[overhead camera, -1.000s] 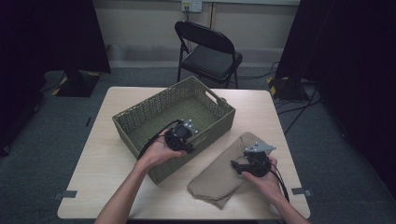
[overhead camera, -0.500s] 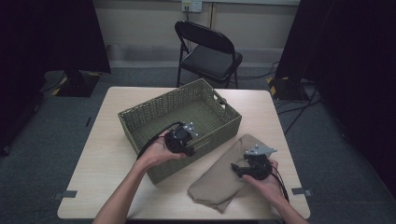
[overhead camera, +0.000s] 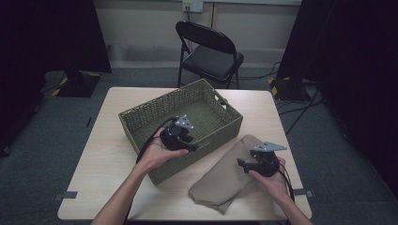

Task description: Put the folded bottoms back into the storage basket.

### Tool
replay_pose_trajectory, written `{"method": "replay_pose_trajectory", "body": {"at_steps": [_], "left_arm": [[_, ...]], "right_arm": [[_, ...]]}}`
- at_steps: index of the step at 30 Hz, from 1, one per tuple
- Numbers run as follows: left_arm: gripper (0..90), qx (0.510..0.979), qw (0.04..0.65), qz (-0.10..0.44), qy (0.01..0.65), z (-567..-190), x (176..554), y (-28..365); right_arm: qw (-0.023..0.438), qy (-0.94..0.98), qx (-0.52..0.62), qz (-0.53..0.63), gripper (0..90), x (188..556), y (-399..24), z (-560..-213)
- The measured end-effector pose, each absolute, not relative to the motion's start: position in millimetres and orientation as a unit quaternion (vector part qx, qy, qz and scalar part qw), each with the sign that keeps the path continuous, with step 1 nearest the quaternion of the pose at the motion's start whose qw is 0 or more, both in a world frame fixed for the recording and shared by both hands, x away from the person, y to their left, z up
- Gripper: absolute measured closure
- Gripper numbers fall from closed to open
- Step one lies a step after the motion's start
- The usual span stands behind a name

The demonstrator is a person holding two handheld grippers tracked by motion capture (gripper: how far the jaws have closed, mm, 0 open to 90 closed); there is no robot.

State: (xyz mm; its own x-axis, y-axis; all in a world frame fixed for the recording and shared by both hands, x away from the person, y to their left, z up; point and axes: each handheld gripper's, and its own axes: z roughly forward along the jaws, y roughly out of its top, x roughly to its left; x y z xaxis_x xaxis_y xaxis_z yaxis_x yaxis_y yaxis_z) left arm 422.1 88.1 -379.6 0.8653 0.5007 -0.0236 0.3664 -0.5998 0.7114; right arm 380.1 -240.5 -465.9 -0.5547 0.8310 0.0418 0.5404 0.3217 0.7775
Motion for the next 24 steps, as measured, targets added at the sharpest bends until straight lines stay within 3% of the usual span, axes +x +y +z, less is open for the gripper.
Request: {"method": "replay_pose_trajectory", "body": {"at_steps": [3, 5, 9, 15, 22, 24], "left_arm": [[56.4, 0.867, 0.417, 0.088, 0.259, -366, 414, 89], [51.8, 0.861, 0.419, 0.105, 0.268, -360, 407, 88], [53.0, 0.851, 0.451, 0.094, 0.254, -358, 387, 85], [62.2, 0.856, 0.454, 0.071, 0.237, -381, 364, 68], [64.7, 0.871, 0.427, 0.025, 0.241, -424, 357, 53], [65.1, 0.887, 0.395, 0.025, 0.237, -440, 355, 45]], "right_arm": [[0.192, 0.782, 0.441, 0.396, 31.2, 382, -247, -462], [0.197, 0.777, 0.445, 0.399, 31.5, 384, -252, -459], [0.203, 0.768, 0.452, 0.406, 31.9, 384, -262, -454], [0.215, 0.763, 0.458, 0.403, 34.1, 387, -274, -453], [0.227, 0.765, 0.465, 0.383, 34.6, 394, -280, -459], [0.225, 0.769, 0.469, 0.372, 34.5, 399, -281, -464]]}}
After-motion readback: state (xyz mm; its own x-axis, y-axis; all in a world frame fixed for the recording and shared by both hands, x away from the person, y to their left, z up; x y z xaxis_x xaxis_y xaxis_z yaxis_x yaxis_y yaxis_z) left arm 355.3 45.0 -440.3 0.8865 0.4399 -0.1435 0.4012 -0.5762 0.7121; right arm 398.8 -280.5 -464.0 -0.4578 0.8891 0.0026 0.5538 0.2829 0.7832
